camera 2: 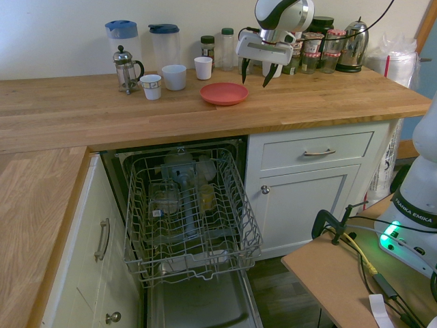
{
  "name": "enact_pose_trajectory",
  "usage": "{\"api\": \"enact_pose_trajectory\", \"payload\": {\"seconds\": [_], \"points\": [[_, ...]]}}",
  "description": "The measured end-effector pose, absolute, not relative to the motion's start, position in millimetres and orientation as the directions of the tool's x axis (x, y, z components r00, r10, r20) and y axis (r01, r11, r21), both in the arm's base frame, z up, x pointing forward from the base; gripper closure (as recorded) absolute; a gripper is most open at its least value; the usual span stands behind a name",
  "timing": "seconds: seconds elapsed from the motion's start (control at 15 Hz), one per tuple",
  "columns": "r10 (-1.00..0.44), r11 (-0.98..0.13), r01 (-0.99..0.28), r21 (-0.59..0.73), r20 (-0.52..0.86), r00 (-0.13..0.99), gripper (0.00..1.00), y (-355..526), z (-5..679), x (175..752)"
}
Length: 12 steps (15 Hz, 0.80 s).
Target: Put the plate in the dishwasher
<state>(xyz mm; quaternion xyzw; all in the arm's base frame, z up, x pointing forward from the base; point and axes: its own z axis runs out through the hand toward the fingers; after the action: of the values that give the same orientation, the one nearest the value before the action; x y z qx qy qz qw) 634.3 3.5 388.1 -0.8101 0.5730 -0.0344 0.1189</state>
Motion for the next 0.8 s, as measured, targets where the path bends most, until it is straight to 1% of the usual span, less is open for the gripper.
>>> {"api": "enact_pose_trajectory", "payload": {"seconds": [0.2,0.53,0.6,0.8], "points": [[-0.932,-0.303,-0.924,-0.233,-0.129,0.338,0.0,-2.2,369.9,657.5],[-0.927,-0.292,-0.924,-0.246,-0.165,0.337,0.0,-4.8,348.9,683.3],[-0.926,-0.291,-0.925,-0.246,-0.17,0.337,1.0,-4.4,345.9,686.0],[-0.92,-0.298,-0.921,-0.252,-0.183,0.348,1.0,-4.2,341.2,688.9]]}}
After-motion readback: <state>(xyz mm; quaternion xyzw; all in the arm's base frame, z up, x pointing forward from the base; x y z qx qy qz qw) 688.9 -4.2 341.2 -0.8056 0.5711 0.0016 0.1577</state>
